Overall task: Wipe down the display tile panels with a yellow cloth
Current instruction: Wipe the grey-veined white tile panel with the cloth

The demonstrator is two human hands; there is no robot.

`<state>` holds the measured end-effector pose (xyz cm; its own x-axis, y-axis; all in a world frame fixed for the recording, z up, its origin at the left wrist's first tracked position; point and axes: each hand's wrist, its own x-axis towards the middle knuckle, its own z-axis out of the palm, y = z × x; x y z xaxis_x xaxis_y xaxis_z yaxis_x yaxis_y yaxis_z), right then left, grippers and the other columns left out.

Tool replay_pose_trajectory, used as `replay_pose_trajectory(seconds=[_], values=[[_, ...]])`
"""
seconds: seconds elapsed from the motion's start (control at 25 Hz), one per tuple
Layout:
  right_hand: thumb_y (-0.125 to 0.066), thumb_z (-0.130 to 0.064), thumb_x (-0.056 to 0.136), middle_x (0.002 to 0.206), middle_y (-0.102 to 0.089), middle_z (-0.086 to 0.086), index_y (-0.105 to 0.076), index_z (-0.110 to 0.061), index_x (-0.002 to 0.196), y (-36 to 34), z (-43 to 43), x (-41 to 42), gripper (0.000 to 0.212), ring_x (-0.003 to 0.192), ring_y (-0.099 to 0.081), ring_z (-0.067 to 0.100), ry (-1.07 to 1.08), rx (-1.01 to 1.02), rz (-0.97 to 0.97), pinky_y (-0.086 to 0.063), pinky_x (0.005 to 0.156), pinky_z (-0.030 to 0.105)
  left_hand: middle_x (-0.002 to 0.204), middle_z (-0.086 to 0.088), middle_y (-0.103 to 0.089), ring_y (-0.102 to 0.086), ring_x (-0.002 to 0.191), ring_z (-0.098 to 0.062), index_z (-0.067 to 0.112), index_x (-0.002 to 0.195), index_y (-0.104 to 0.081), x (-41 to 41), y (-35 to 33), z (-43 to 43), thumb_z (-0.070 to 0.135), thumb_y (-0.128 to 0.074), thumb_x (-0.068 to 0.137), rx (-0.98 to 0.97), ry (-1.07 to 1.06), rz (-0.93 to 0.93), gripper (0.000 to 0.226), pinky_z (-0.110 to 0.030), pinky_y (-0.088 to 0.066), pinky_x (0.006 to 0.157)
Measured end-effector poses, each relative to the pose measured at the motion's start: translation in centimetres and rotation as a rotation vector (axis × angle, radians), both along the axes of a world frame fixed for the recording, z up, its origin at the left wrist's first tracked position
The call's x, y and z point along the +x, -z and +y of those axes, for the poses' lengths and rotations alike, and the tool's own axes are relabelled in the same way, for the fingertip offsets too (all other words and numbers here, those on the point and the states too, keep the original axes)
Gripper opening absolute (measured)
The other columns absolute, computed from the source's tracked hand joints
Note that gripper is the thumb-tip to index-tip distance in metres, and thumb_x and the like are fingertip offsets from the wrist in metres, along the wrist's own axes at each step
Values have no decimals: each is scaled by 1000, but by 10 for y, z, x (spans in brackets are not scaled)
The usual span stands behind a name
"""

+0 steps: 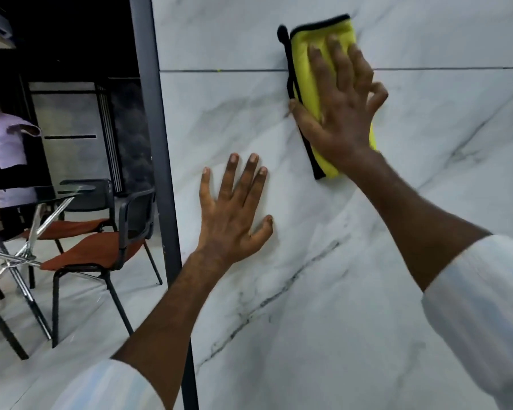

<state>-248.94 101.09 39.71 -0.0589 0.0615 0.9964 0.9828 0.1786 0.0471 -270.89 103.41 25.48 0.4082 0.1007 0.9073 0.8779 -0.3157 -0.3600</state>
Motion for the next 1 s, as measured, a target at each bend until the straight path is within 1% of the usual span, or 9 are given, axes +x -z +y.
replay_pose_trajectory(seconds=[0.12, 0.24, 0.36, 0.44, 0.52, 0.68, 0.76, 0.88, 1.0], values=[[-43, -63, 101, 171, -27, 2, -33, -29, 163, 53, 0, -1, 71, 158, -23, 26, 91, 21, 31, -30, 102, 50, 170, -19, -24, -18, 158, -42, 5, 161, -33, 1, 2, -2, 44, -55, 95, -4, 75, -16, 79, -73, -5, 122], [-47, -60, 102, 169, -32, 6, -37, -26, 161, 163, 0, -10, 69, 155, -29, 30, 97, 2, 82, -31, 105, 54, 170, -17, -23, -20, 158, -38, 7, 160, -37, 9, 52, -15, 43, -50, 98, -83, 193, -42, 73, -71, -10, 121], [-55, -57, 99, 168, -33, 8, -35, -24, 160, 280, -2, -18, 72, 153, -32, 35, 98, -76, 33, -34, 103, 59, 171, -12, -22, -15, 160, -35, 11, 161, -34, 10, 120, -17, 45, -54, 98, -149, 101, -18, 75, -67, -6, 124], [-62, -55, 95, 168, -29, 6, -34, -25, 160, 333, -8, -26, 77, 153, -31, 36, 123, -139, 21, -35, 102, 60, 171, -12, -24, -11, 160, -33, 11, 162, -32, 7, 143, -9, 44, -59, 97, -136, 43, 8, 78, -65, 0, 125], [-65, -55, 93, 168, -31, 5, -35, -27, 159, 337, -12, -27, 78, 153, -29, 34, 99, -142, 10, -33, 103, 58, 169, -12, -27, -15, 159, -34, 11, 162, -32, 7, 145, -5, 44, -59, 96, -102, 44, 12, 78, -65, 0, 125], [-58, -56, 97, 164, -40, 8, -44, -26, 157, 257, -13, -23, 69, 152, -33, 32, 29, -88, 60, -33, 103, 58, 167, -13, -32, -27, 155, -38, 10, 161, -35, 10, 145, -2, 44, -58, 97, -69, 63, -11, 76, -66, -6, 125], [-56, -56, 99, 163, -41, 9, -46, -23, 156, 254, -10, -23, 67, 151, -35, 33, 59, -47, 86, -34, 100, 58, 166, -14, -34, -29, 154, -39, 9, 160, -37, 10, 149, -3, 45, -55, 98, -72, 58, -22, 74, -66, -7, 124], [-58, -54, 98, 164, -40, 11, -43, -21, 156, 332, -3, -21, 68, 150, -36, 37, 70, -39, 55, -36, 99, 59, 165, -17, -35, -30, 154, -42, 8, 159, -38, 9, 145, -1, 46, -52, 100, -69, 47, -23, 72, -67, -7, 123], [-60, -52, 96, 167, -28, 8, -34, -23, 157, 441, -4, -14, 72, 150, -30, 39, 71, -127, 39, -34, 100, 59, 165, -24, -33, -27, 154, -45, 7, 158, -39, 13, 162, -8, 39, -51, 101, -104, 69, -110, 67, -70, -11, 121]])
